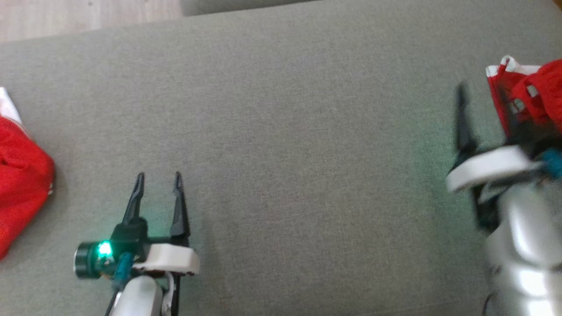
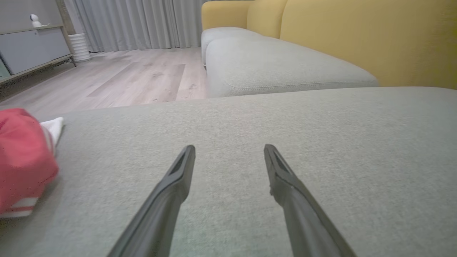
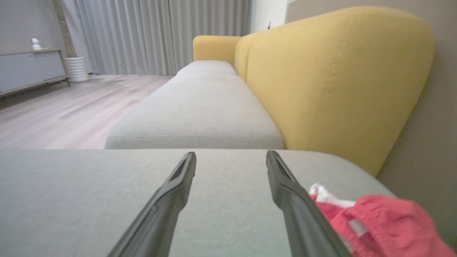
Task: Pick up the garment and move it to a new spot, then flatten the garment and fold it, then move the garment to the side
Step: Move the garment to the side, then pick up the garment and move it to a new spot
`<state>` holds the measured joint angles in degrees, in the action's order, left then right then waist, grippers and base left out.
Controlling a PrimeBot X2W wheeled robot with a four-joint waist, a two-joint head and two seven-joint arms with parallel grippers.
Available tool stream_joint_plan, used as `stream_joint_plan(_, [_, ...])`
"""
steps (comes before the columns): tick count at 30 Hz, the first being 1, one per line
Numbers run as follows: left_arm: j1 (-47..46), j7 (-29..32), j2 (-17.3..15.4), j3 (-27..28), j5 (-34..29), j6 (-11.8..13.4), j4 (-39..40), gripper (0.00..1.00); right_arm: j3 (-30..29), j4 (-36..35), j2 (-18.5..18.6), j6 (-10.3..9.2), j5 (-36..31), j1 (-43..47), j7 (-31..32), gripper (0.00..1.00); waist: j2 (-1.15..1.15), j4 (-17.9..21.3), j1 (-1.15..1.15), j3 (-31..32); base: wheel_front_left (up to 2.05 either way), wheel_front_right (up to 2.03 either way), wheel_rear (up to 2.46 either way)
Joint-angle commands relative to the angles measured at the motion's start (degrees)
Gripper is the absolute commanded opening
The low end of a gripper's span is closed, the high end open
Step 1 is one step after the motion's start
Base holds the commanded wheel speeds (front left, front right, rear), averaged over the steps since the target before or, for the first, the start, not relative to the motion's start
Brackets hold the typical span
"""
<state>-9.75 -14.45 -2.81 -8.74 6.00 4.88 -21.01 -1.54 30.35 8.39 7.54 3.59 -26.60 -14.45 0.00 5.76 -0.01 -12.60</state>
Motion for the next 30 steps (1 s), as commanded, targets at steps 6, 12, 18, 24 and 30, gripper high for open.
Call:
stream_joint_plan(6, [1.5, -0.5, -0.4, 5.3, -0.4, -0.2, 1.7, 1.00, 4.3, -3.9, -3.9, -0.05, 0.8, 7.9, -0.5, 1.00, 0.00, -1.7, 0.01, 2.7, 0.00, 0.00, 0.00])
stream_joint_plan(12, [4.1, -0.5, -0.2, 7.4, 0.0, -0.4, 1.6, 1.00, 7.2, -4.0, -5.2, -0.05, 1.1, 12.3, -0.5, 1.00, 0.00, -1.8, 0.01, 5.3, 0.00, 0.00, 0.00])
stream_joint_plan(18, [6.7, -0.5, -0.1, 7.4, -0.5, -1.0, 0.6, 1.00, 8.5, -4.0, -5.5, -0.05, 1.8, 14.6, -0.5, 1.00, 0.00, -2.3, 0.01, 8.5, 0.00, 0.00, 0.00])
stream_joint_plan(24, [9.2, -0.5, -0.1, 6.9, 0.0, -1.1, 0.4, 1.00, 9.8, -2.7, -5.5, -0.05, 3.7, 16.6, -0.5, 1.00, 0.00, -3.0, 0.01, 10.9, 0.00, 0.00, 0.00])
stream_joint_plan(30, [9.9, -0.5, -0.1, 6.1, -0.1, -1.3, 0.7, 1.00, 10.2, -2.4, -5.5, -0.05, 3.8, 17.7, -0.5, 1.00, 0.00, -4.4, 0.01, 11.2, 0.00, 0.00, 0.00])
